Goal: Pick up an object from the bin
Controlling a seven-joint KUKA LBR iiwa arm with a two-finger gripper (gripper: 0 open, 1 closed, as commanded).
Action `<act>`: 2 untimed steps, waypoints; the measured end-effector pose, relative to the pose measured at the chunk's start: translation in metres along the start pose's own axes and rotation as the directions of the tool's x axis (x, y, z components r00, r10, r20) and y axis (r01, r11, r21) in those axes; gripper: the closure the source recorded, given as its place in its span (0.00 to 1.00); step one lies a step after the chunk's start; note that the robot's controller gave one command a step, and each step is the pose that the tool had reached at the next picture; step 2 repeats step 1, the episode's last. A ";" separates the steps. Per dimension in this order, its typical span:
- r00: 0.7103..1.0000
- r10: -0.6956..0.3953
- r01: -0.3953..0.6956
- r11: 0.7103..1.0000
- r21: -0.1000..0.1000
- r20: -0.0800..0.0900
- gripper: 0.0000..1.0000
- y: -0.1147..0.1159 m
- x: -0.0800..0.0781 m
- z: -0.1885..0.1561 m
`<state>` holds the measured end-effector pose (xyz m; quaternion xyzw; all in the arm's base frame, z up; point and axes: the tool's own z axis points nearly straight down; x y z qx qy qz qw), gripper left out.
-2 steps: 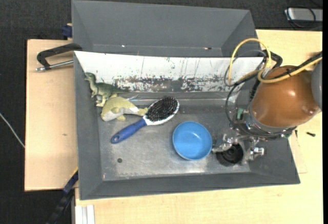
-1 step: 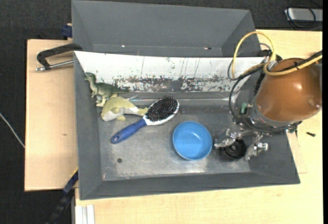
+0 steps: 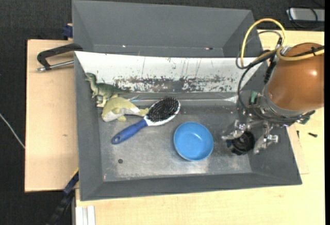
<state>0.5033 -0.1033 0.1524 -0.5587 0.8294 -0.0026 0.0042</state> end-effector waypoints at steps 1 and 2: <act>1.000 0.004 -0.004 1.000 -0.001 0.000 1.00 -0.002 -0.002 -0.038; 1.000 0.004 -0.004 1.000 -0.001 0.000 1.00 -0.002 -0.002 -0.038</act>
Offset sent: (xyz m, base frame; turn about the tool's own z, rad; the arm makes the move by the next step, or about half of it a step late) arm 0.0000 0.0000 0.0348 0.0000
